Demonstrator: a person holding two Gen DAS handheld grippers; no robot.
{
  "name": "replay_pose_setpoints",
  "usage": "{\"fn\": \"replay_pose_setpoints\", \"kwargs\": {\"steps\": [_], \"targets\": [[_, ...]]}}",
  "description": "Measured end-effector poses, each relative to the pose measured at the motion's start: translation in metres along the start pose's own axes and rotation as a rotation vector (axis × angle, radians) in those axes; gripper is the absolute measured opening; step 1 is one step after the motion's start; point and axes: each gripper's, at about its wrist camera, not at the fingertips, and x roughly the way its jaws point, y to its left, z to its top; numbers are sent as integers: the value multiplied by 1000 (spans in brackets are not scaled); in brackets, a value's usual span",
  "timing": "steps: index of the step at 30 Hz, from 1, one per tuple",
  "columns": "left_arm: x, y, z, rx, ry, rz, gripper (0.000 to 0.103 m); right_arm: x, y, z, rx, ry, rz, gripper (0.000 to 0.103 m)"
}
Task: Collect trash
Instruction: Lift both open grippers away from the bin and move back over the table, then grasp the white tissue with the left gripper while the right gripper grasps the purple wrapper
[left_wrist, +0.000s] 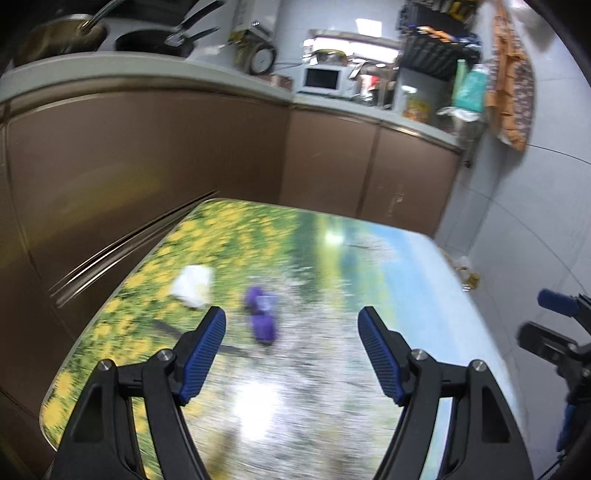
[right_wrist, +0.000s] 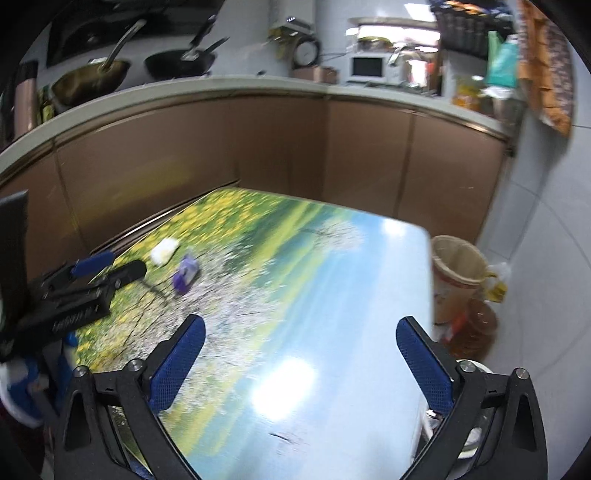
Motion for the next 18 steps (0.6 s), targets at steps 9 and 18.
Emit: {"fn": "replay_pose_setpoints", "kwargs": {"steps": [9, 18], "targets": [[76, 87, 12, -30, 136, 66, 72, 86, 53, 16, -65, 139, 221, 80], [139, 101, 20, -13, 228, 51, 72, 159, 101, 33, -92, 199, 334, 73]]}}
